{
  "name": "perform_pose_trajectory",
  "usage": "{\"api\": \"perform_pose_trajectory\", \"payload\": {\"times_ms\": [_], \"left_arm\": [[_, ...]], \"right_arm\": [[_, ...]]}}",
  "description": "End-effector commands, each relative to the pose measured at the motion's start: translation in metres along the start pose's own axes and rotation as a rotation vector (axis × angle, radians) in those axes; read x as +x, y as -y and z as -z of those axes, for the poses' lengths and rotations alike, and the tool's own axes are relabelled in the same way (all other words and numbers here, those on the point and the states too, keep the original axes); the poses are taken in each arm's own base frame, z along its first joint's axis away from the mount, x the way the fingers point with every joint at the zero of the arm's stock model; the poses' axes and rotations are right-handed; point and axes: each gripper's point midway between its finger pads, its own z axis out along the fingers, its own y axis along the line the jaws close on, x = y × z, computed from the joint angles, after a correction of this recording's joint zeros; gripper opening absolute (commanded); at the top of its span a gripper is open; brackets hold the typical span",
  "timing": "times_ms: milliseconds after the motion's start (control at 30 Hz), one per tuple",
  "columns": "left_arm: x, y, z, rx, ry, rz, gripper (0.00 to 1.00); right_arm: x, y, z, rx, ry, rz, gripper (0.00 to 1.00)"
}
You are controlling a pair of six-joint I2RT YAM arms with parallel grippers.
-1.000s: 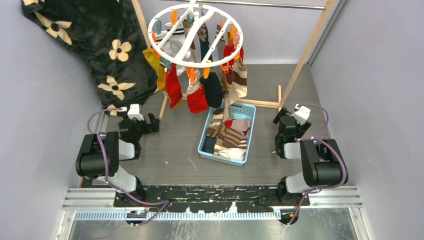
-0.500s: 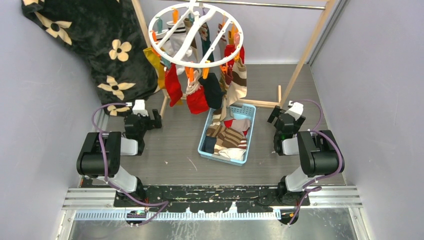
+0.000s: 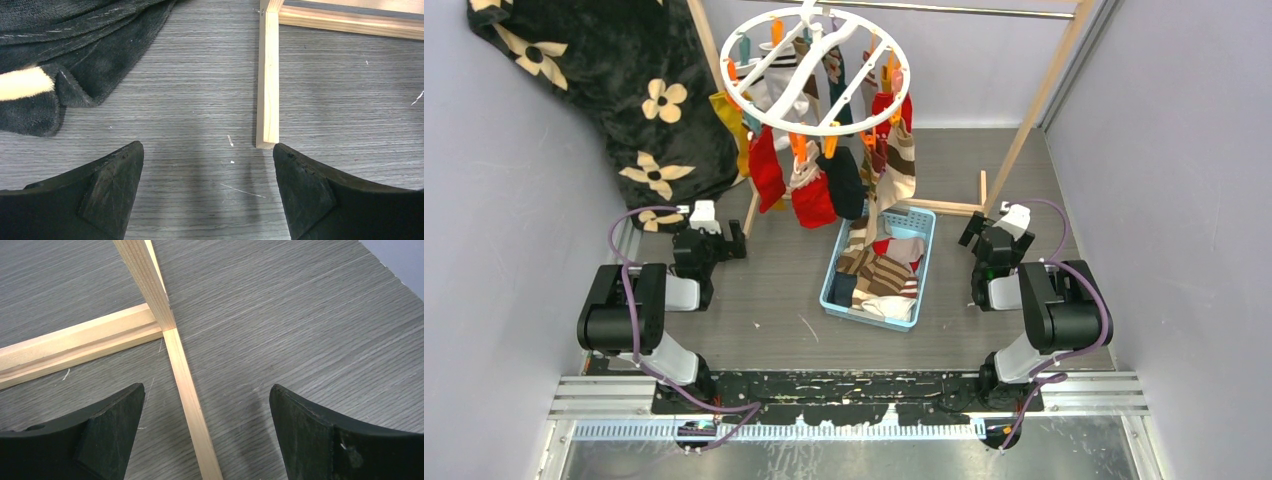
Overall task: Clip the socks to the hanger
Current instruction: Reset both arms
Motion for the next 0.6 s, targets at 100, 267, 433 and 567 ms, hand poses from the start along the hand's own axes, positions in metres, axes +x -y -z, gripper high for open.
{"api": "perform_pose_trajectory", "payload": {"times_ms": [100,267,433,567], "left_arm": [[-0.0257,-0.0006,-0.0041,0.0,0.07,-0.032,1.0],[-0.0253,-0.0008,-0.0043,-0.003,0.068,-0.033,1.0],[-0.0251,-0.0012,-0.0055,-0.005,0.063,-0.034,1.0],[-0.0249,-0.001,-0.0041,-0.004,0.064,-0.035,1.0]], "right_arm": [[-0.0229,-0.0047,-0.0033,-0.011,0.071,-0.029,1.0],[-0.023,-0.0045,-0.0032,-0.01,0.072,-0.029,1.0],[-0.0238,-0.0049,-0.0034,-0.012,0.074,-0.03,1.0],[-0.0228,-0.0046,-0.0032,-0.011,0.072,-0.028,1.0]]}}
